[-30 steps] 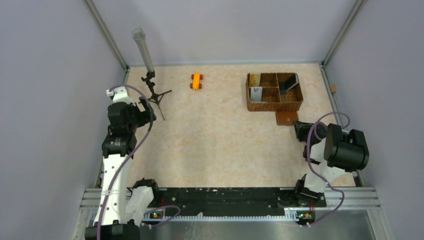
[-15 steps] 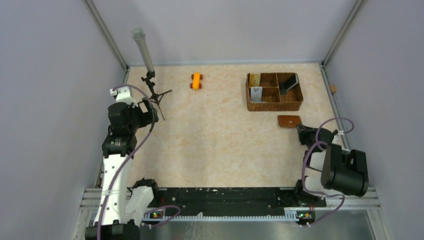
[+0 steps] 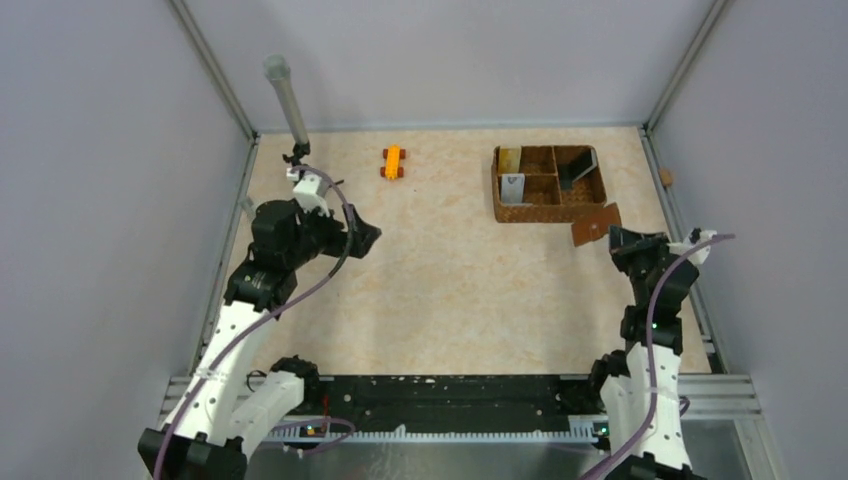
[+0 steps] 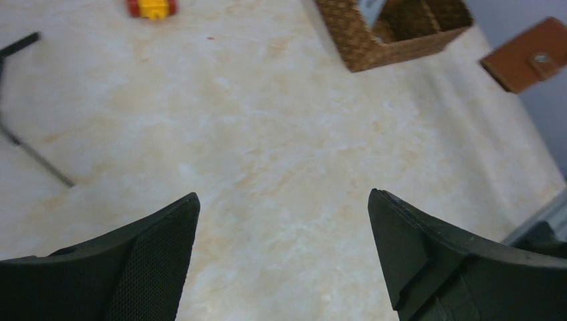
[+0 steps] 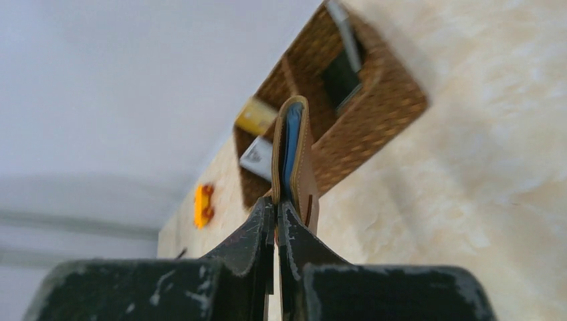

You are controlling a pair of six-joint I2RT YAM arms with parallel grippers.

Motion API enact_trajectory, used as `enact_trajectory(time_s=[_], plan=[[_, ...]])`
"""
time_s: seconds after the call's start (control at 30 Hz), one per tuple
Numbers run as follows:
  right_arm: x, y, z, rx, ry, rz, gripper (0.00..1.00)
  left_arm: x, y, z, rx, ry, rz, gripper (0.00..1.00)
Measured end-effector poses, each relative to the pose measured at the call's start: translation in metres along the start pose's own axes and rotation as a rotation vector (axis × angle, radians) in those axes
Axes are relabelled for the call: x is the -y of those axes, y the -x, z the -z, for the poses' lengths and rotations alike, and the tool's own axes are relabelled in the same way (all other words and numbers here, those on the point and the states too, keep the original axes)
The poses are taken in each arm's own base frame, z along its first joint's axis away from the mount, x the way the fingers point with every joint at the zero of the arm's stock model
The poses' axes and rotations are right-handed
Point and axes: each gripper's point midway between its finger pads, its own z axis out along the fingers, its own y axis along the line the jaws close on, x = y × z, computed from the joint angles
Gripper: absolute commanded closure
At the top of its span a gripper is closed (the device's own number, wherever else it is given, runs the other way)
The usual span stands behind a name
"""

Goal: Put the credit cards into the card holder
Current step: Pick up the card holder from the center of the board.

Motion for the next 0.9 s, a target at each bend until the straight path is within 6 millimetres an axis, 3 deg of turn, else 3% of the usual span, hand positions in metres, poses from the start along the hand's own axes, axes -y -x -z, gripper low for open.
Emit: enact_trajectory(time_s=[0.13, 0.27, 0.4, 0.5, 0.63, 0.67, 0.77, 0.9], plan=[[-0.047, -0.029, 0.003, -0.17, 0.176, 0.079, 1.0, 0.048, -0.001, -0.013, -0.034, -0.237, 0.043, 0.01], [-0.114, -0.078, 0.019, -0.396, 0.44, 0.167, 1.0, 0.083, -0.002, -0.021, -0.085, -0.415, 0.085, 0.01], [-0.192, -0.118, 0.054, -0.573, 0.76, 0.229, 1.0, 0.108, 0.006, -0.023, -0.094, -0.547, 0.112, 0.01], [-0.24, -0.142, 0.084, -0.683, 0.971, 0.27, 1.0, 0.121, 0.013, -0.018, -0.082, -0.619, 0.119, 0.01], [-0.279, -0.17, 0.123, -0.814, 1.186, 0.295, 1.0, 0.134, 0.016, -0.012, -0.077, -0.693, 0.113, 0.03], [-0.286, -0.177, 0.133, -0.846, 1.235, 0.298, 1.0, 0.137, 0.015, -0.011, -0.082, -0.711, 0.113, 0.06], [-0.296, -0.189, 0.148, -0.903, 1.305, 0.311, 1.0, 0.146, 0.008, -0.006, -0.113, -0.765, 0.115, 0.3], [-0.295, -0.194, 0.15, -0.915, 1.323, 0.327, 1.0, 0.154, 0.003, 0.002, -0.137, -0.821, 0.112, 0.73]])
